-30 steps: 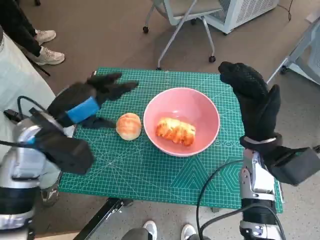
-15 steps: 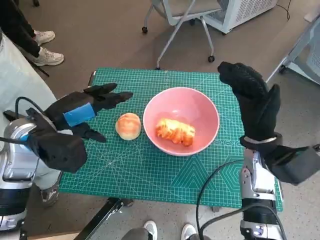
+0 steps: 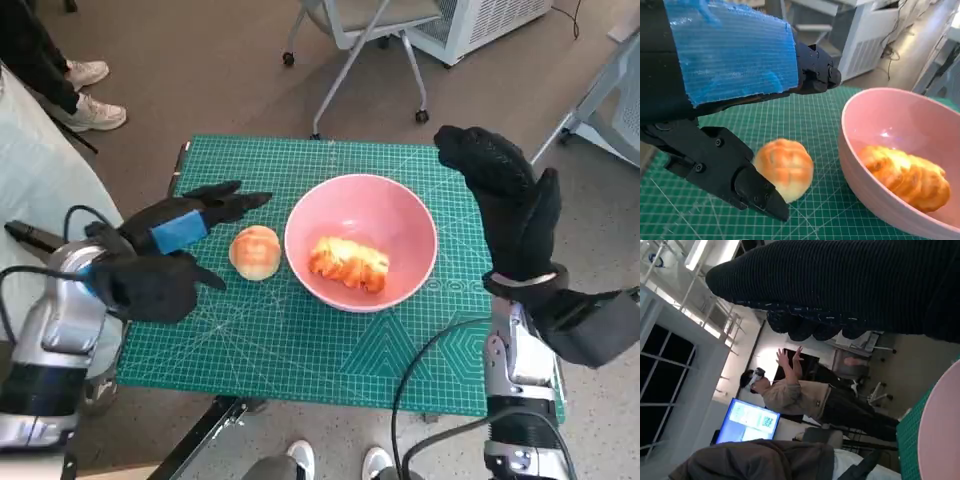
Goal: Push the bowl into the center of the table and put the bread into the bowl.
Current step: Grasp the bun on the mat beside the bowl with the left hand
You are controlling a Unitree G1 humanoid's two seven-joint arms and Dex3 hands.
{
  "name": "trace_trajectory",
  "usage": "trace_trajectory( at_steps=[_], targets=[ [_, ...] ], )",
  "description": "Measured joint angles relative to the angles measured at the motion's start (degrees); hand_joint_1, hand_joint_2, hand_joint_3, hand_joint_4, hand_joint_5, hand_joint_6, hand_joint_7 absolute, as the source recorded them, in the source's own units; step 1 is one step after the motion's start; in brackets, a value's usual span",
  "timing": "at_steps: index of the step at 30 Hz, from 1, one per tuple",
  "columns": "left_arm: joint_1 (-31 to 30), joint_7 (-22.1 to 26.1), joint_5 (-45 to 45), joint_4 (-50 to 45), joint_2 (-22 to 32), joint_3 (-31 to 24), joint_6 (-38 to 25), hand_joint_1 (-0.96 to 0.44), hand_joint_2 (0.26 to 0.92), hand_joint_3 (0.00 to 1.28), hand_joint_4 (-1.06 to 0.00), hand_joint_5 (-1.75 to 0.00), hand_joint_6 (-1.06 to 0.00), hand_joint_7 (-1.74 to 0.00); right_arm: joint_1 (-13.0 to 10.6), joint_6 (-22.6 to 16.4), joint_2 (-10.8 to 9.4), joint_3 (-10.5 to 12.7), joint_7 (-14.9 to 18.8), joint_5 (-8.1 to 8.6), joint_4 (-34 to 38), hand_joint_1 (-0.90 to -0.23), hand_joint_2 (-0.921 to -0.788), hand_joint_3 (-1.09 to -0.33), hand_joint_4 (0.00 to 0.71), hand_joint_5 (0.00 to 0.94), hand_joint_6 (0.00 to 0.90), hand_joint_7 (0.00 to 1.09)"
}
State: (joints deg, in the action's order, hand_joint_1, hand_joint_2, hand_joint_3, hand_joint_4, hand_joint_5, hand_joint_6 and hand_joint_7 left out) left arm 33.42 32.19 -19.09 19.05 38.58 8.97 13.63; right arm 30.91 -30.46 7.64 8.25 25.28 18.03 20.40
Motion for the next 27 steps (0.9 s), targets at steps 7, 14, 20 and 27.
trace_trajectory(
  at_steps=[7,14,20,27],
  targets=[
    [3.62,-2.37,-1.75,7.78,-2.82,2.51,1.47,-0.13,0.698,0.01,-0.02,0.0,-0.17,0.0,-0.23,0.15,0.4,0.33,0.17,0.09,-0.27,-0.673,-0.921,-0.775,0.223,0.001,0.097,0.58],
    [6.61,-5.25,-3.82,16.02,-5.98,4.99,2.83,-0.12,0.718,0.02,-0.05,-0.01,-0.18,0.0,-0.46,0.24,0.43,0.34,0.17,0.06,-0.98,-0.671,-0.921,-0.775,0.223,0.001,0.097,0.58],
    [8.88,-9.12,-5.97,23.57,-8.45,7.05,4.16,-0.09,0.741,0.02,-0.11,-0.03,-0.2,-0.01,-0.66,0.45,0.56,0.49,0.15,0.06,-1.46,-0.668,-0.921,-0.775,0.225,0.002,0.097,0.57],
    [10.98,-18.62,-11.68,31.3,-10.86,10.5,4.78,0.01,0.8,0.02,-0.38,-0.03,-0.38,-0.04,-0.98,1.21,0.59,0.55,-0.07,0.05,-2.15,-0.668,-0.921,-0.775,0.23,0.004,0.104,0.58]
  ],
)
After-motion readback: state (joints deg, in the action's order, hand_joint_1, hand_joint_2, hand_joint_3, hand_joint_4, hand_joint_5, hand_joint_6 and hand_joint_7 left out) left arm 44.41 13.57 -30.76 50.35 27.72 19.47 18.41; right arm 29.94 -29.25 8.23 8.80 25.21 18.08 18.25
